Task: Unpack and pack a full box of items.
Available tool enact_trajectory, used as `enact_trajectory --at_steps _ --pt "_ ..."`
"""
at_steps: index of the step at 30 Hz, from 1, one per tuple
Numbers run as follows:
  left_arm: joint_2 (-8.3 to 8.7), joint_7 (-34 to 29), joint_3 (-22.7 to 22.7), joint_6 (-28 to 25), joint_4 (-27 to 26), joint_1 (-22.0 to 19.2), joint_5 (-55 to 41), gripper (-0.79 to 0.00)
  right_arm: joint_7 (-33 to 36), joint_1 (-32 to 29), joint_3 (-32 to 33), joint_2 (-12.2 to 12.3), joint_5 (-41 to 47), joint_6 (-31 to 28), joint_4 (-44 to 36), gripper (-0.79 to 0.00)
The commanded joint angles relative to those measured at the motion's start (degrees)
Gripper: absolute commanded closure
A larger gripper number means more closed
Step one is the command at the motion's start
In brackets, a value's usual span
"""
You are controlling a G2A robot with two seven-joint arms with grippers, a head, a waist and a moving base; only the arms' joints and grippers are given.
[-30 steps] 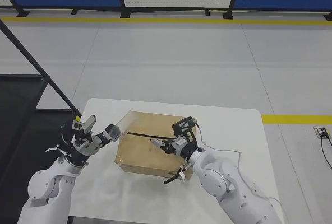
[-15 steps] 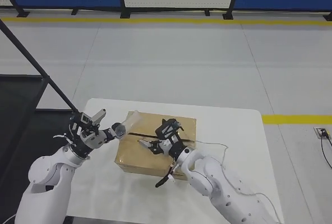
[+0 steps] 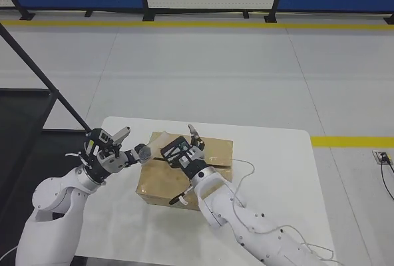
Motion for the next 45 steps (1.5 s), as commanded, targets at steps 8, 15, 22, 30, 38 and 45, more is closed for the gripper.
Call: enact_trajectory --at_steps 8,15,22,30,38,45 --pt "0.28 0.0 1.0 -0.6 0.7 -0.4 0.1 -0.785 4.2 0.4 -0.7 -2.0 -6.8 1.9 0.5 -0.425" --pt "0.46 0.5 1.4 -1.3 1.0 -0.2 -0.1 -0.785 3.9 -0.1 1.3 -2.8 -6.9 -1.0 0.8 -0.166" --pt "0.67 1.0 1.7 -1.6 0.8 -0.1 -0.3 -0.785 4.1 -1.1 3.2 -3.4 -7.9 -3.2 0.6 0.000" --pt "0.82 5.1 1.0 -6.1 -0.6 1.7 1.2 -0.785 4.2 -3.8 6.1 -3.9 -5.7 -3.9 -1.0 0.000" --pt "0.98 8.5 -0.4 -9.0 1.9 3.7 1.1 -0.785 4.2 -8.1 8.8 -4.4 -2.4 -2.9 -3.7 0.000" --pt "0.73 12.0 1.7 -13.2 5.5 3.1 4.8 -0.785 3.5 -12.4 9.9 -4.8 -0.9 -2.5 -5.7 0.000"
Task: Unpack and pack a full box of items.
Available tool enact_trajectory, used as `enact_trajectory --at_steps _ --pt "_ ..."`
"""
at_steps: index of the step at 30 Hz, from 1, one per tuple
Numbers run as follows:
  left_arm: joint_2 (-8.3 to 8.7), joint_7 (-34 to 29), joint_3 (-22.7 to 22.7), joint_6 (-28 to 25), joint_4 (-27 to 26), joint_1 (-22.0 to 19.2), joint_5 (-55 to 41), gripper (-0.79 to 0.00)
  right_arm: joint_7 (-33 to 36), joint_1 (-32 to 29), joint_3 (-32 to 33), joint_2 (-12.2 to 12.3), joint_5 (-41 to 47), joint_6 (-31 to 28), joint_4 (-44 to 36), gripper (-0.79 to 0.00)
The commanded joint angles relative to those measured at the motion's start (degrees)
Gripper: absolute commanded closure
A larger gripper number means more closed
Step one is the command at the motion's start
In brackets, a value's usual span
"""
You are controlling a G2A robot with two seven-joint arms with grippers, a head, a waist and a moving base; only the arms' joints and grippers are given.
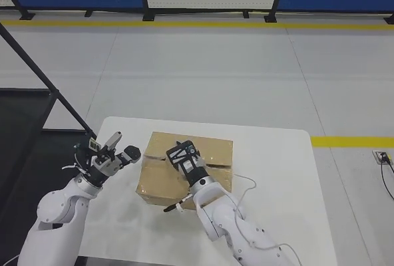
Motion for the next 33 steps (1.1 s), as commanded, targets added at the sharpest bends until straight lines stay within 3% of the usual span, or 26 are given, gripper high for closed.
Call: enact_trajectory --at_steps 1,10,33 --pt "-0.19 1.3 1.1 -1.4 0.8 -0.3 1.1 -0.785 -0.6 -1.1 0.3 -0.1 0.2 -0.1 -0.6 0.000" --pt "-0.84 2.8 4.7 -3.9 3.8 -2.0 1.8 -0.785 -2.9 -4.8 1.8 -0.5 1.4 -0.9 -2.8 0.000" --pt "-1.58 3.6 8.3 -5.1 8.1 -4.6 2.7 -0.785 -1.1 -7.5 5.2 -1.9 4.5 -1.8 -2.8 0.000"
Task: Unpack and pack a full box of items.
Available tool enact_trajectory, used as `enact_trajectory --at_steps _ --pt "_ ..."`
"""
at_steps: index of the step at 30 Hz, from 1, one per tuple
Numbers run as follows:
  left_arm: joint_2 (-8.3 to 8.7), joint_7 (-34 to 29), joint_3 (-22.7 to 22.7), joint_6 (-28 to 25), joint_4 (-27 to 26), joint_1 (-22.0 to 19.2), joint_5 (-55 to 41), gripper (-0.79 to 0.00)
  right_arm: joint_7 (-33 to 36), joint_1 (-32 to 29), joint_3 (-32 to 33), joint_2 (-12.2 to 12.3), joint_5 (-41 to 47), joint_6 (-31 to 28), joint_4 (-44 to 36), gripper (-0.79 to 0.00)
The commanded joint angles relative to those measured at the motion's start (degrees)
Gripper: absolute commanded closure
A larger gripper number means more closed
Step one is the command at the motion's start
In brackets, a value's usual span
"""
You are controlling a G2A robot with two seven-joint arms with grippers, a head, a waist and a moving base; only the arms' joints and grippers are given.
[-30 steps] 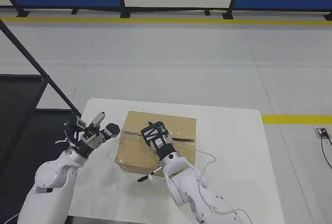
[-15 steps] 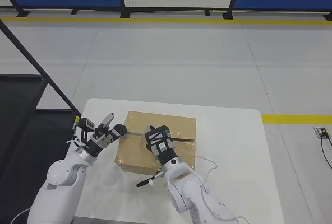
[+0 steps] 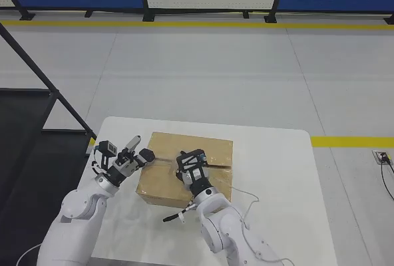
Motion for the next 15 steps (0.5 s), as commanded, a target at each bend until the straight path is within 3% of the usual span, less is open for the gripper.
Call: enact_trajectory --at_steps 1,12,15 --pt "-0.08 0.6 0.4 0.0 0.3 -0.3 0.5 -0.785 -0.2 -0.2 0.4 -0.1 0.3 -0.2 0.3 0.000" --pt "-0.36 1.5 1.7 -0.2 2.6 -1.2 2.1 -0.785 -1.4 -1.6 2.3 -0.5 2.1 -1.2 1.2 -0.006" --pt "-0.39 1.4 1.8 -0.3 2.9 -1.2 2.1 -0.785 -1.7 -2.0 2.7 -0.5 2.3 -1.6 1.1 -0.092"
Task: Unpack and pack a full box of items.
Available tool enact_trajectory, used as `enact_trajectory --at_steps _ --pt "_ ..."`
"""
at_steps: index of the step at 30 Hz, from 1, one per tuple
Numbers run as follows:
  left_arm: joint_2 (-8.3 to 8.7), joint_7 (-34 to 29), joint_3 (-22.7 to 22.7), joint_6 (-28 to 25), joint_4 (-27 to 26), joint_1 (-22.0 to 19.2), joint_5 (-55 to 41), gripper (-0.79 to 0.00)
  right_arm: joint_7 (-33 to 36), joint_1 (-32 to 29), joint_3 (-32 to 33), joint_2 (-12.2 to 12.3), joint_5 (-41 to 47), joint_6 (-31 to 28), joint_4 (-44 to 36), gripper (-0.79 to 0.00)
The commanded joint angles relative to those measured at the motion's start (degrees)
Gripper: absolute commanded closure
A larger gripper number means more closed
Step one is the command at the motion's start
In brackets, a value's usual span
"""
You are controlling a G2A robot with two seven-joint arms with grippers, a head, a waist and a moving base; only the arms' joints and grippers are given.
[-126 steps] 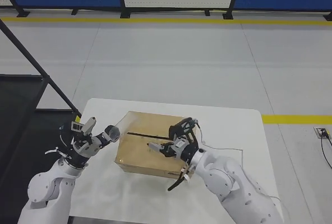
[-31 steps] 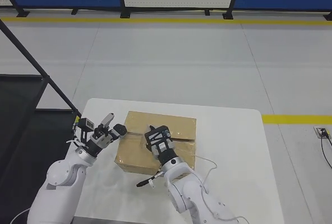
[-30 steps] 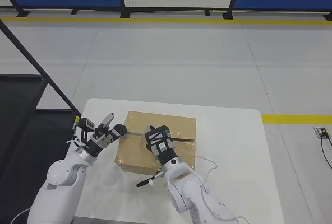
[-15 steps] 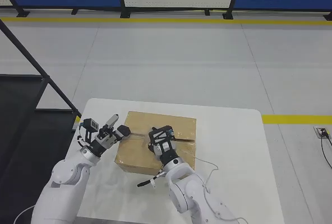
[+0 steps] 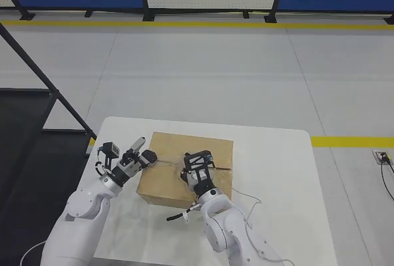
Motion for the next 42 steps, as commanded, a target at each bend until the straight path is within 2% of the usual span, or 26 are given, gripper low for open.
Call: enact_trajectory --at_steps 1,5,9,12,19,23,24,27,30,32,42 --pt "-0.01 -0.1 0.1 0.0 0.1 0.0 0.0 -0.785 -0.2 -0.3 0.2 0.0 0.1 -0.3 0.0 -0.129" --pt "-0.03 -0.2 0.1 -0.1 0.0 0.2 0.1 -0.785 -0.6 -0.7 0.6 -0.1 0.3 -0.8 -0.1 -0.376" --pt "-0.03 -0.3 0.0 -0.2 -0.1 0.3 0.1 -0.785 -1.0 -1.1 0.8 -0.3 0.2 -1.0 -0.2 -0.409" --pt "-0.02 -0.5 0.0 -0.2 -0.2 0.4 0.1 -0.785 -1.1 -1.5 0.9 -0.4 0.0 -1.0 -0.4 -0.388" --pt "-0.01 -0.8 -0.1 -0.4 -0.3 0.6 0.0 -0.785 -1.4 -2.1 1.3 -0.5 -1.3 -0.4 -0.7 -0.391" --pt "0.00 -1.1 -0.2 -0.3 -0.4 0.6 -0.1 -0.785 -1.2 -2.0 1.0 -0.6 -4.4 0.0 -1.0 -0.449" --pt "0.00 -1.1 -0.2 -0.3 -0.4 0.7 -0.1 -0.785 -1.2 -1.9 0.9 -0.6 -5.2 0.4 -1.1 -0.440" --pt "0.00 -1.3 -0.2 -0.4 -0.4 0.8 -0.2 -0.785 -0.7 -1.7 0.4 -0.8 -6.8 1.1 -1.2 -0.348" --pt "0.00 -1.4 -0.2 -0.3 -0.4 0.8 -0.1 -0.785 -0.4 -1.3 0.3 -0.9 -8.2 1.2 -1.2 -0.182" --pt "0.00 -1.4 -0.2 -0.3 -0.5 0.8 -0.1 -0.785 -0.2 -1.2 0.3 -1.0 -8.8 1.5 -1.4 -0.012" --pt "0.00 -2.0 -0.2 -0.4 -1.3 0.7 -0.2 -0.785 1.0 -4.1 2.7 -1.1 -6.7 3.0 -4.7 0.000"
